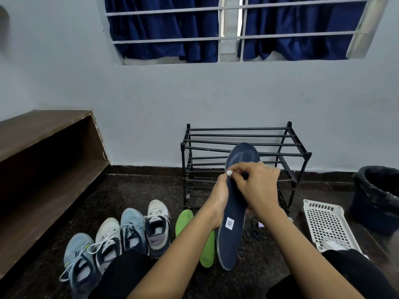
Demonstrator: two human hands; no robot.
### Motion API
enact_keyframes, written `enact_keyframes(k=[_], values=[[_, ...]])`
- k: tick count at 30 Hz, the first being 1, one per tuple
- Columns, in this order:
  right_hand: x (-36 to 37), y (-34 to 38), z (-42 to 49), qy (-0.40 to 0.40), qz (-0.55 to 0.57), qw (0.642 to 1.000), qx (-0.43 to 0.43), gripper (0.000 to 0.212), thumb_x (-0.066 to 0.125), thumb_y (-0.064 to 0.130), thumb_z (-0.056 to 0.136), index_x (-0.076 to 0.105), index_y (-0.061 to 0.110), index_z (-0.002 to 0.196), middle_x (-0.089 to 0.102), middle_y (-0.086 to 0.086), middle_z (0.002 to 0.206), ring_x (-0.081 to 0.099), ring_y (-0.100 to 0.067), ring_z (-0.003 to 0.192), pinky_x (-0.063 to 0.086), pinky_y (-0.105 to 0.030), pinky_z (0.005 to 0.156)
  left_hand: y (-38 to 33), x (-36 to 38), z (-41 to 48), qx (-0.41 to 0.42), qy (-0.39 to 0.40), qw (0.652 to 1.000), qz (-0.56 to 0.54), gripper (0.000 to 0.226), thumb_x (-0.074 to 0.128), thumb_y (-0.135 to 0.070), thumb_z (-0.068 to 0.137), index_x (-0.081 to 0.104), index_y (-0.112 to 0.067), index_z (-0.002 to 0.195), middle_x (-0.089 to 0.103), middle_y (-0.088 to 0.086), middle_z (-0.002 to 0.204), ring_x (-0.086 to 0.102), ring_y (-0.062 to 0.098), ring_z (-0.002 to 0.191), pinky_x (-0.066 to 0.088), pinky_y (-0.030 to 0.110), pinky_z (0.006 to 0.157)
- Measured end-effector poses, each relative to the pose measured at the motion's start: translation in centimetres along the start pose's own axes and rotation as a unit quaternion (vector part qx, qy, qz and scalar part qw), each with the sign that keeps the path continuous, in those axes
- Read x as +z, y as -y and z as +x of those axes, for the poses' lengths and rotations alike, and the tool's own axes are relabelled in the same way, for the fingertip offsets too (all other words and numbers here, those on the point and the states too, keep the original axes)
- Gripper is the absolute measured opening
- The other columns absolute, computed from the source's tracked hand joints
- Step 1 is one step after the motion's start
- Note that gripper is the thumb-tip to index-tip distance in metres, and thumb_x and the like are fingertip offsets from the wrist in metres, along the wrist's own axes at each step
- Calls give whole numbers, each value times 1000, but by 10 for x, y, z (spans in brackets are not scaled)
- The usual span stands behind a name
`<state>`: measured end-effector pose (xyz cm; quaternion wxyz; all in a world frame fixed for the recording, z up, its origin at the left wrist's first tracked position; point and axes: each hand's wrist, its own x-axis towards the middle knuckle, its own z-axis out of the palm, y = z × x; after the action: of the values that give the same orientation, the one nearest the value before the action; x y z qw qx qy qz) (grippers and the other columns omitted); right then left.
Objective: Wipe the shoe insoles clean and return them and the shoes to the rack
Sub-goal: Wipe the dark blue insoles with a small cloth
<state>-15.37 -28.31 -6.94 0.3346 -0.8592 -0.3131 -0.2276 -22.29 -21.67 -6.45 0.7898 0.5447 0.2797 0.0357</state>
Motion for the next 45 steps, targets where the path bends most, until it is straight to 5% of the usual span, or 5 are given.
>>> enact_keyframes(k=[9,23,30,41,45], values=[[4,9,-14,21,77,997,11,7,65,33,85,72,34,87,71,11,78,62,-13,85,18,-31,71,-11,-8,-3,4,-31,999,-16,46,32,-36,99,68,-11,86,67,10,75,62,22,68,50,27,59],[-1,3,2,-34,-4,999,20,10,65,32,85,73,36,88,67,6,76,59,-20,82,14,-32,68,-2,2,-8,12,-3,1000,-10,48,33,-45,103,67,-14,88,69,4,61,65,16,57,51,24,51],[5,10,-16,38,113,992,34,7,68,33,83,74,34,86,71,15,75,66,-9,80,42,-45,86,-11,-9,-7,11,-39,999,-17,45,32,-34,99,67,-11,81,65,6,60,60,19,57,47,22,51],[-2,-2,8,-23,20,998,53,8,64,36,85,72,36,85,71,10,79,63,-17,83,26,-34,72,1,11,-12,16,18,1000,-18,47,35,-47,103,64,-12,88,67,3,56,64,14,48,48,21,42],[1,3,-3,3,79,995,68,8,65,33,85,73,34,85,71,11,74,64,-14,79,38,-38,80,3,4,-2,12,-3,1000,-14,49,32,-45,103,68,-15,91,72,5,69,68,16,65,52,24,55]])
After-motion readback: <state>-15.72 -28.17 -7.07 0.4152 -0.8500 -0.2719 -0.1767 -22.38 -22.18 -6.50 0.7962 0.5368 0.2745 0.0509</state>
